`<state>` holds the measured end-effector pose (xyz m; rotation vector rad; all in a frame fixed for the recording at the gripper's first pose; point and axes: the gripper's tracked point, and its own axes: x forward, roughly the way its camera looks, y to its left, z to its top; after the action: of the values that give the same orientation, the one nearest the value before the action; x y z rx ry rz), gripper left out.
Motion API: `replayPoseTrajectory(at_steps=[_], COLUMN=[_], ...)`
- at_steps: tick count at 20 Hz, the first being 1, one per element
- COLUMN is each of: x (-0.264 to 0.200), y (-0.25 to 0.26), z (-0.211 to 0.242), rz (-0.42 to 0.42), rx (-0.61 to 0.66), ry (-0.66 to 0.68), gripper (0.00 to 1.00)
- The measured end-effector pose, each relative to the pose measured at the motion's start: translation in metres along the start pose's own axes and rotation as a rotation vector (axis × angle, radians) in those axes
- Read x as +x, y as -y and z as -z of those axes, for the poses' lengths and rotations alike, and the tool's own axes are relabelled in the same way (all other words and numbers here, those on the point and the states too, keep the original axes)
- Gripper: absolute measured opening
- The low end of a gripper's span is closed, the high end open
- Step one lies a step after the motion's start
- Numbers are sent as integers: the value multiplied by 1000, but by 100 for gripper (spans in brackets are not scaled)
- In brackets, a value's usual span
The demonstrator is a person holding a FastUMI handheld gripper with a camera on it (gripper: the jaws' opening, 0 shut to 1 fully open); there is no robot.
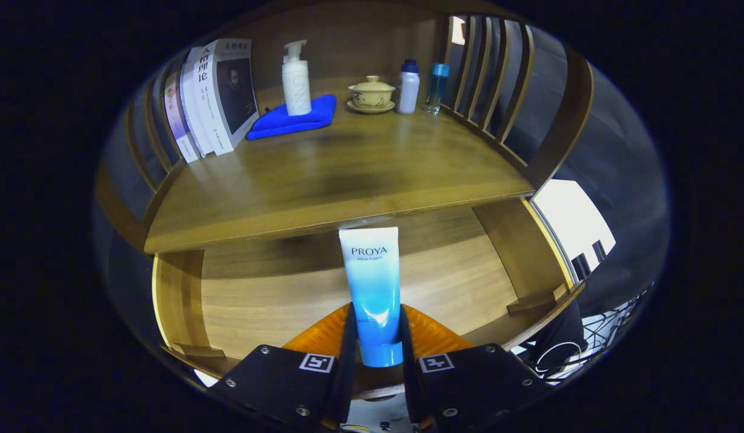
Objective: Pull open the drawer, take out the items inside it, and place them on the countertop above the cabinet.
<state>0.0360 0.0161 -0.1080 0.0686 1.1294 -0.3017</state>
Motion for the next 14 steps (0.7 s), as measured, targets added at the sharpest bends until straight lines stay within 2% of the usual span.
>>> replayPoseTrajectory(at_steps=[3, 8, 14], x=[-16, -30, -7], y=[0, -16, -50], z=[-10, -57, -132], rz=[-5, -33, -82], rx=[11, -12, -93], ry=[37, 134, 216], gripper=[37, 37, 36])
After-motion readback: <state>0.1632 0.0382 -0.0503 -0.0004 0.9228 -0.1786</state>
